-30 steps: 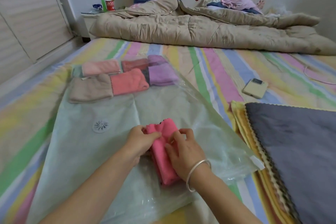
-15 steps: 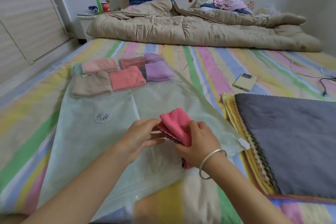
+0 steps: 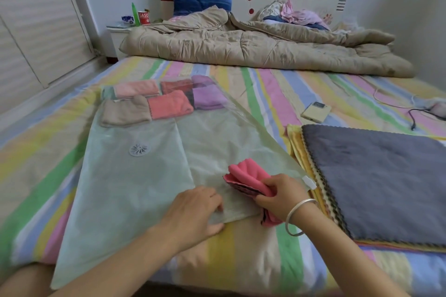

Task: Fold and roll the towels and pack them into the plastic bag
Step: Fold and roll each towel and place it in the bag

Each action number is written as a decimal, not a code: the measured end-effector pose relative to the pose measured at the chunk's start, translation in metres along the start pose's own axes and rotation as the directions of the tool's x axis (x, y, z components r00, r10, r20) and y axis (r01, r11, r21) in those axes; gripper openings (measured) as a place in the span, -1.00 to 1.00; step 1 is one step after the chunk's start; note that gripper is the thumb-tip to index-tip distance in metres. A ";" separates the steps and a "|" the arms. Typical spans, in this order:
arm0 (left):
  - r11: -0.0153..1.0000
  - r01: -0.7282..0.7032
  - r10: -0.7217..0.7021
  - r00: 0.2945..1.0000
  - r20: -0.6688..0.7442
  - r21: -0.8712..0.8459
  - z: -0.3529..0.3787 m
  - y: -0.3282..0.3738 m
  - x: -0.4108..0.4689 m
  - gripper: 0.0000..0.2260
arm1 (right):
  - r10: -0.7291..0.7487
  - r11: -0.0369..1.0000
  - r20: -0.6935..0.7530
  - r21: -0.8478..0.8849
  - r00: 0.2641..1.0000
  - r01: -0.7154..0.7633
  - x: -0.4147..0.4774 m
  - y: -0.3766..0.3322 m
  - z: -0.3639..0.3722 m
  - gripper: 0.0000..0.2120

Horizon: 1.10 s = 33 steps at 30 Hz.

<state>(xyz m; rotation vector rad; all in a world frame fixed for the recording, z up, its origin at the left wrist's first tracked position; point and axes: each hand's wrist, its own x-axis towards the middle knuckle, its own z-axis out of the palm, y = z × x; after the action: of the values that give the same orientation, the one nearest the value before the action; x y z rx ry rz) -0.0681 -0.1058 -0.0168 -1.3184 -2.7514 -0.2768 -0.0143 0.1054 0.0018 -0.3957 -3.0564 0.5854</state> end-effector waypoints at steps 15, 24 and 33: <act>0.645 0.501 -0.452 0.859 0.240 -0.577 -0.025 -0.014 0.012 -0.85 | -0.387 0.915 -0.353 -0.036 0.852 0.401 -0.050 0.021 -0.019 -0.60; 0.643 0.357 -0.525 0.849 -0.051 -0.677 -0.039 -0.007 0.006 -0.87 | -0.178 0.968 -0.064 -0.188 0.982 0.163 -0.064 0.043 -0.011 -0.50; 0.889 0.194 -0.377 0.825 -0.421 -0.415 -0.086 0.011 0.004 -0.91 | -0.255 0.965 -0.004 0.061 0.967 0.255 -0.076 -0.032 -0.034 -0.59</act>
<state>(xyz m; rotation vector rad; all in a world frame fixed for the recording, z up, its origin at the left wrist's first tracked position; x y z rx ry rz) -0.0630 -0.1131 0.0690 -0.7122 -2.4998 -1.0252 0.0530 0.0702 0.0486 0.0029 -3.0135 0.6632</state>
